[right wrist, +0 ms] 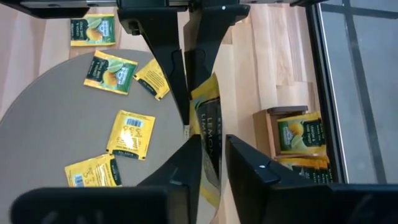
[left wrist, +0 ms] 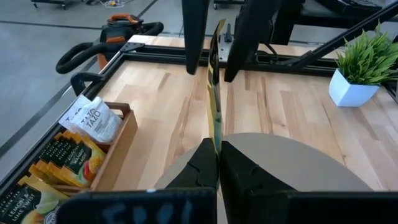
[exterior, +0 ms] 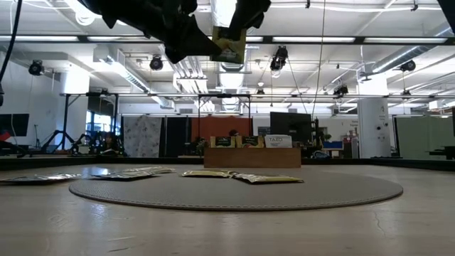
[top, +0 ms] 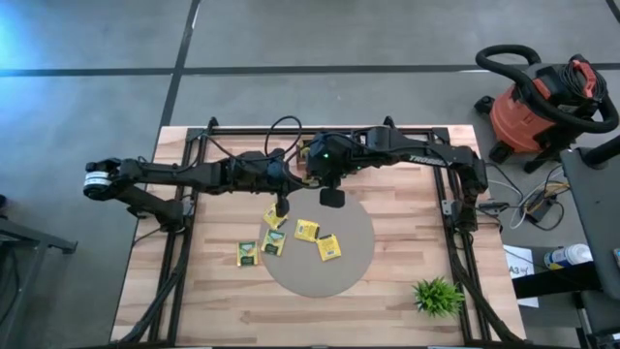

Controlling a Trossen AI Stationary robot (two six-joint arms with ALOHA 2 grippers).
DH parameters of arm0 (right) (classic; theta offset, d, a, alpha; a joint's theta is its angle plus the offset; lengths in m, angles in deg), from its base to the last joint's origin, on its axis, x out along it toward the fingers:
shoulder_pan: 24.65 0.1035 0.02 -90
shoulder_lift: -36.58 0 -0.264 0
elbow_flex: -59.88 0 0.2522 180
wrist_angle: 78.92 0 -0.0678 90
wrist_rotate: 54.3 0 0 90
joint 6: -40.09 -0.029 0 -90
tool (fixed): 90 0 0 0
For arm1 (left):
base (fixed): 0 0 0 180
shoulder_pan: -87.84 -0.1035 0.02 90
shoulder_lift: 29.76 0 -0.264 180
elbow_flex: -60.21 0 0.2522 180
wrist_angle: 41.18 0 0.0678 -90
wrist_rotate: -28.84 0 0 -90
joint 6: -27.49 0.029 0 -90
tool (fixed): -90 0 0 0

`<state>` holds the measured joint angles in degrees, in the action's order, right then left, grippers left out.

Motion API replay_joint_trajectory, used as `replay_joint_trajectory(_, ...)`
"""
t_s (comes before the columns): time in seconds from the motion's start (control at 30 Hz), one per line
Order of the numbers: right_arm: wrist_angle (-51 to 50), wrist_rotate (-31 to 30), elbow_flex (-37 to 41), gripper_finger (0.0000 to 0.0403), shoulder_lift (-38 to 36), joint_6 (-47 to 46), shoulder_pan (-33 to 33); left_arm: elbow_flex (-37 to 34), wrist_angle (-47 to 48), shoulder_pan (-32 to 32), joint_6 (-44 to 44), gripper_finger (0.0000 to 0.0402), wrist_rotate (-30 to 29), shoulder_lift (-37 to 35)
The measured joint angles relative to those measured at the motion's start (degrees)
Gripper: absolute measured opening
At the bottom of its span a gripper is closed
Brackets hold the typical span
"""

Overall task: Pick & Place Tea
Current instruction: Put the yellow tea bag into the left compartment of the wooden organizer

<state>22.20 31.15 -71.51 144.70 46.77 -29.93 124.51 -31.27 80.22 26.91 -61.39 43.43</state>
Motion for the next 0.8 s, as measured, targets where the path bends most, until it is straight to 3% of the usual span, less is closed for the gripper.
replay_joint_trajectory(0.23,0.29,0.04,0.02,0.0015,0.0,0.01,-0.07,-0.02,-0.02,0.0,-0.02,0.0005,0.0,0.0)
replay_joint_trajectory(0.4,0.36,-0.34,0.07,0.0009,0.0,0.0,-0.1,-0.07,-0.06,0.0,-1.09,0.0018,-0.02,-0.01)
replay_joint_trajectory(0.6,0.61,-3.0,0.09,0.0009,0.0,-0.01,-1.06,-0.22,0.91,0.07,-5.19,0.0065,-1.43,-0.08)
replay_joint_trajectory(0.8,1.08,-3.14,0.4,0.0009,-0.01,-0.01,-3.57,-0.22,6.81,0.99,-6.47,0.0094,-11.83,-2.54)
